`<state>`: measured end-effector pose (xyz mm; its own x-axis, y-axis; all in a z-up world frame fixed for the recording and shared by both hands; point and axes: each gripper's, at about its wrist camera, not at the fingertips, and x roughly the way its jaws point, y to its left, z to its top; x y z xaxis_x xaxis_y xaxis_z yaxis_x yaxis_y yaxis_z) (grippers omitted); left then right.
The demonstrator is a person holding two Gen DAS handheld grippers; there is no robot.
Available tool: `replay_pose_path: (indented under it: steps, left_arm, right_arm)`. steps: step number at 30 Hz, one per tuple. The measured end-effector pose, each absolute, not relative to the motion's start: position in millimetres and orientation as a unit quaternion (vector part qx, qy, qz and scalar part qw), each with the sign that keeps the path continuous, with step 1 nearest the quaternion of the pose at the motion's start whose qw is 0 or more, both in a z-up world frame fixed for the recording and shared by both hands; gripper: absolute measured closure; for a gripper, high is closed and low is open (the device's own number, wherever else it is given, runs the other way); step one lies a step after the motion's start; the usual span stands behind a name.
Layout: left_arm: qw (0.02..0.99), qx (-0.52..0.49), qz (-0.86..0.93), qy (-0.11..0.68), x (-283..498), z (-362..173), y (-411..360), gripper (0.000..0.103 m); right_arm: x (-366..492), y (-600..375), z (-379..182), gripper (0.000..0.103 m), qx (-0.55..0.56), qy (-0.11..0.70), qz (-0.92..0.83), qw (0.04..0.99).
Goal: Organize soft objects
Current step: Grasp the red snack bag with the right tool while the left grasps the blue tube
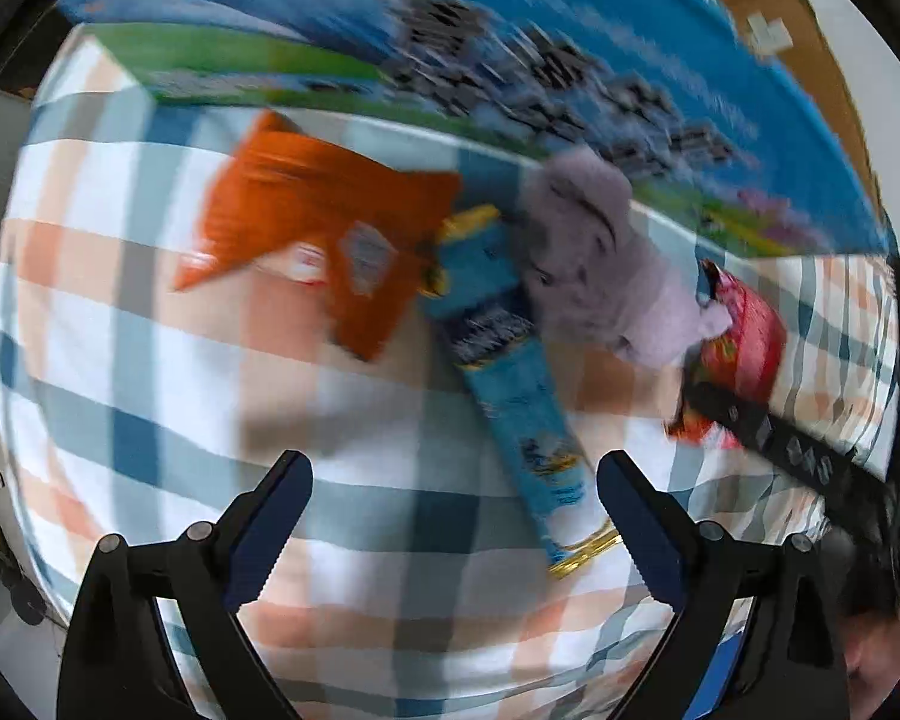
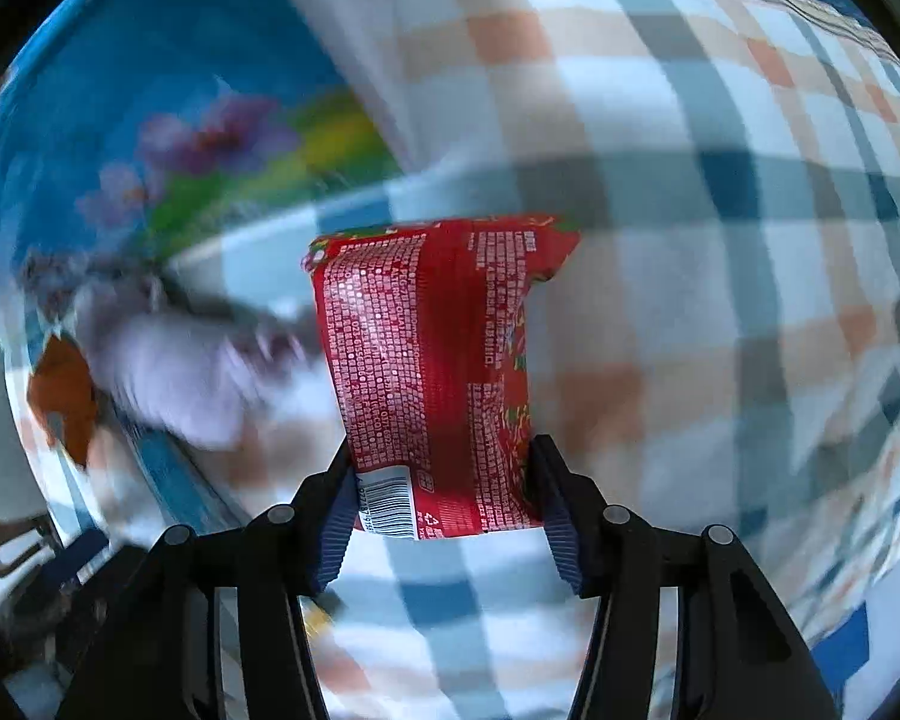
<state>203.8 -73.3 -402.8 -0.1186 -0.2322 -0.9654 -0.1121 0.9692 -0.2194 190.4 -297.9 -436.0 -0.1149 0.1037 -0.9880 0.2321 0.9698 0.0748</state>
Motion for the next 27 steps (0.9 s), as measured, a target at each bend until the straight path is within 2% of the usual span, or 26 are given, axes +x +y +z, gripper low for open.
replay_pose_path:
  steps: [4,5,6,7,9,10,12,14,19,21,24,25,27]
  left_arm:
    - [0.647,-0.088,-0.047,0.756,204,-419,-101,0.006]
    - [0.647,-0.075,-0.047,0.758,204,-424,-107,0.009]
    - [0.645,-0.049,-0.047,0.761,204,-430,-117,0.020]
    - [0.645,-0.032,-0.046,0.763,203,-434,-122,0.026]
    - [0.652,0.010,-0.044,0.757,200,-436,-130,0.045]
    - [0.660,0.025,-0.045,0.750,198,-433,-131,0.052]
    - [0.663,0.033,-0.049,0.746,194,-428,-127,0.079]
    - [0.661,0.038,-0.047,0.747,187,-424,-119,0.084]
    - [0.661,0.053,-0.052,0.747,157,-410,-99,0.085]
    - [0.660,0.058,-0.051,0.747,153,-413,-97,0.080]
    - [0.660,0.017,-0.042,0.750,156,-423,-87,0.077]
    - [0.663,0.011,-0.042,0.748,159,-425,-87,0.077]
    - [0.673,0.007,-0.048,0.738,163,-422,-86,0.077]
  right_arm:
    - [164,-314,-437,0.047,0.107,0.758,-0.040,0.642]
    - [161,-317,-438,0.046,0.112,0.760,-0.038,0.639]
    - [159,-319,-440,0.046,0.117,0.759,-0.035,0.640]
    - [158,-321,-441,0.046,0.118,0.758,-0.033,0.640]
    - [156,-324,-446,0.045,0.124,0.760,-0.035,0.637]
    - [155,-324,-447,0.045,0.124,0.759,-0.036,0.638]
    - [152,-324,-447,0.046,0.116,0.759,-0.036,0.640]
    - [143,-322,-449,0.047,0.109,0.767,-0.032,0.632]
    - [125,-301,-441,0.047,0.074,0.780,-0.004,0.621]
    - [122,-299,-444,0.042,0.076,0.774,-0.009,0.628]
    - [120,-297,-456,0.042,0.077,0.777,-0.025,0.624]
    - [119,-298,-458,0.042,0.077,0.776,-0.030,0.625]
    - [118,-298,-457,0.049,0.068,0.773,-0.038,0.629]
